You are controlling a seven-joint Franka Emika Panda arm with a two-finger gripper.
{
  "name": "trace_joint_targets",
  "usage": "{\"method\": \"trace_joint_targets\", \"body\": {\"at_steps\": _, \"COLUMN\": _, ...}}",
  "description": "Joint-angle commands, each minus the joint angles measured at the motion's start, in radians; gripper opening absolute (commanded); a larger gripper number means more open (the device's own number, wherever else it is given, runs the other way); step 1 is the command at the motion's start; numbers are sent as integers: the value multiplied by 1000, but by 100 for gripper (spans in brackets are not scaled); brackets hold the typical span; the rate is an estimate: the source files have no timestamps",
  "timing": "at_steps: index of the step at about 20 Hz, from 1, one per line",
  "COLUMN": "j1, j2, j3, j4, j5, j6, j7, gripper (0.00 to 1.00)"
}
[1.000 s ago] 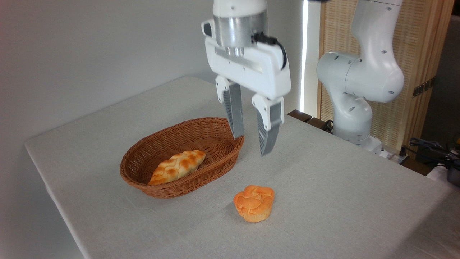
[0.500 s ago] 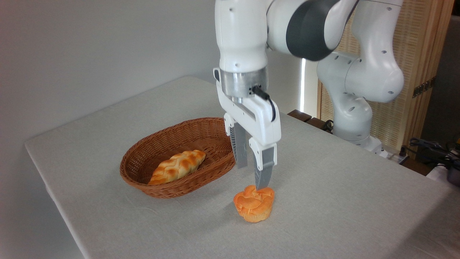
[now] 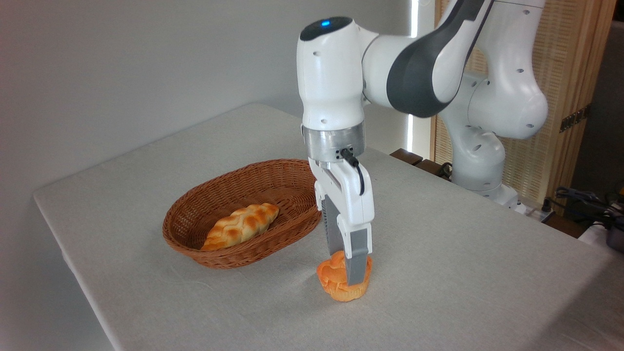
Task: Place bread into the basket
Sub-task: 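Close the gripper around the orange bun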
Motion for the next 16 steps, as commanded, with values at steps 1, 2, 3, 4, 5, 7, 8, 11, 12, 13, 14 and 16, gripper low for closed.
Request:
{"method": "trace_joint_targets", "body": {"at_steps": 1, "j1": -7, "j2": 6, "j3": 8, "j4": -29, "j5": 18, "j6": 46, "j7": 16, "gripper": 80}}
{"method": "trace_joint_targets", "body": {"at_steps": 2, "j1": -7, "j2": 6, "j3": 8, "j4": -29, "j5": 17, "j6": 48, "j7": 17, "gripper": 68}}
{"method": "trace_joint_targets", "body": {"at_steps": 3, "j1": -7, "j2": 6, "j3": 8, "j4": -29, "j5": 18, "j6": 46, "j7": 19, "gripper": 59}}
{"method": "trace_joint_targets", "body": {"at_steps": 4, "j1": -7, "j2": 6, "j3": 8, "j4": -29, "j5": 17, "j6": 46, "j7": 28, "gripper": 50}}
{"method": "trace_joint_targets", "body": {"at_steps": 5, "j1": -7, "j2": 6, "j3": 8, "j4": -29, "j5": 17, "j6": 46, "j7": 43, "gripper": 43}}
{"method": "trace_joint_targets", "body": {"at_steps": 7, "j1": -9, "j2": 6, "j3": 21, "j4": -29, "j5": 17, "j6": 46, "j7": 54, "gripper": 39}}
{"method": "trace_joint_targets", "body": {"at_steps": 8, "j1": -9, "j2": 6, "j3": 28, "j4": -29, "j5": 17, "j6": 46, "j7": 56, "gripper": 39}}
{"method": "trace_joint_targets", "body": {"at_steps": 11, "j1": -11, "j2": 6, "j3": 29, "j4": -28, "j5": 17, "j6": 45, "j7": 56, "gripper": 39}}
{"method": "trace_joint_targets", "body": {"at_steps": 12, "j1": -11, "j2": 6, "j3": 29, "j4": -28, "j5": 17, "j6": 45, "j7": 56, "gripper": 39}}
{"method": "trace_joint_targets", "body": {"at_steps": 13, "j1": -11, "j2": 4, "j3": 29, "j4": -28, "j5": 17, "j6": 43, "j7": 56, "gripper": 39}}
{"method": "trace_joint_targets", "body": {"at_steps": 14, "j1": -11, "j2": 4, "j3": 29, "j4": -26, "j5": 17, "j6": 36, "j7": 56, "gripper": 39}}
{"method": "trace_joint_targets", "body": {"at_steps": 16, "j1": -11, "j2": -4, "j3": 32, "j4": -20, "j5": 15, "j6": 23, "j7": 56, "gripper": 39}}
